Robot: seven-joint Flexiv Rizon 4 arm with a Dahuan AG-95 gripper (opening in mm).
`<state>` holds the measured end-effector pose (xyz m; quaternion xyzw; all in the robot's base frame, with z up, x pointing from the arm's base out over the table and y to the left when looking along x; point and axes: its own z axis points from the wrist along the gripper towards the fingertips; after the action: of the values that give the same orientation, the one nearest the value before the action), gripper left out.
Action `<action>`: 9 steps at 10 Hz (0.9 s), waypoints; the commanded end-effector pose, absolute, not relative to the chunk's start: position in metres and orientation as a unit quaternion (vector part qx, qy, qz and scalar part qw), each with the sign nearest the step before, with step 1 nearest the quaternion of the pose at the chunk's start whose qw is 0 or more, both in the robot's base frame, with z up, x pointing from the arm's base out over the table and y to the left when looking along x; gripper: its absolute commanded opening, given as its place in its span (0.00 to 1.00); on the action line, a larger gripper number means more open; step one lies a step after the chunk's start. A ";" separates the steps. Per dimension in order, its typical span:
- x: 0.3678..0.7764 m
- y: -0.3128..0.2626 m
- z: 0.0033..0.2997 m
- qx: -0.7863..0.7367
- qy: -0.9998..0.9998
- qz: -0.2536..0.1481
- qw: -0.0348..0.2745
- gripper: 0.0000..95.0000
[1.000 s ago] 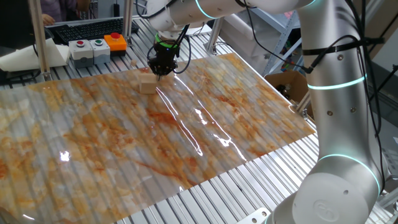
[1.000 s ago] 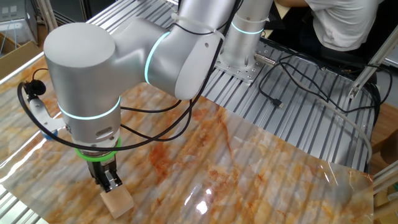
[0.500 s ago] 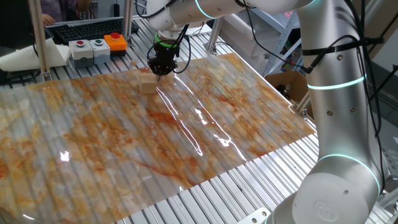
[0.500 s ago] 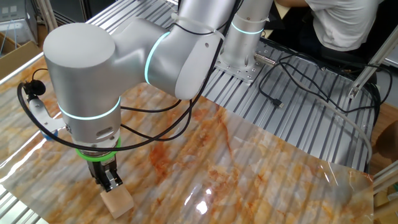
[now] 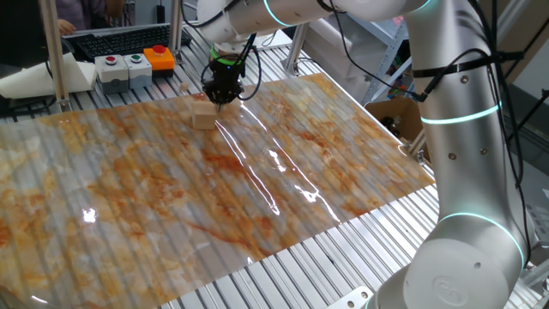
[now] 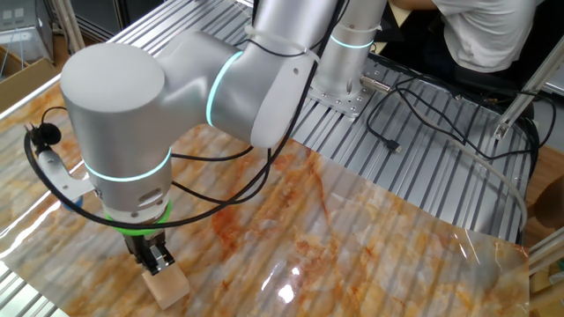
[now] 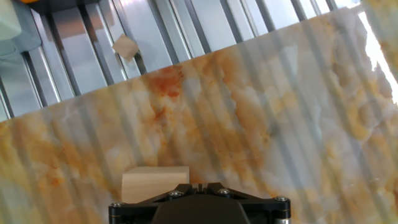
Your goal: Use the gripper to push the small block from left to right
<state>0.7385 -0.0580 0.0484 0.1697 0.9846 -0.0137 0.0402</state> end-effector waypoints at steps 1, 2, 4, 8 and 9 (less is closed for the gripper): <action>0.735 -0.059 0.049 0.166 0.985 -0.021 0.038 0.00; 0.733 -0.059 0.051 0.164 0.985 -0.026 0.036 0.00; 0.728 -0.059 0.064 0.164 0.986 -0.033 0.022 0.00; 0.724 -0.073 0.105 0.155 0.987 -0.044 -0.011 0.00; 0.721 -0.079 0.120 0.151 0.987 -0.047 -0.020 0.00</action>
<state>0.7222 -0.0793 0.1186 0.1512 0.9872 -0.0471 -0.0192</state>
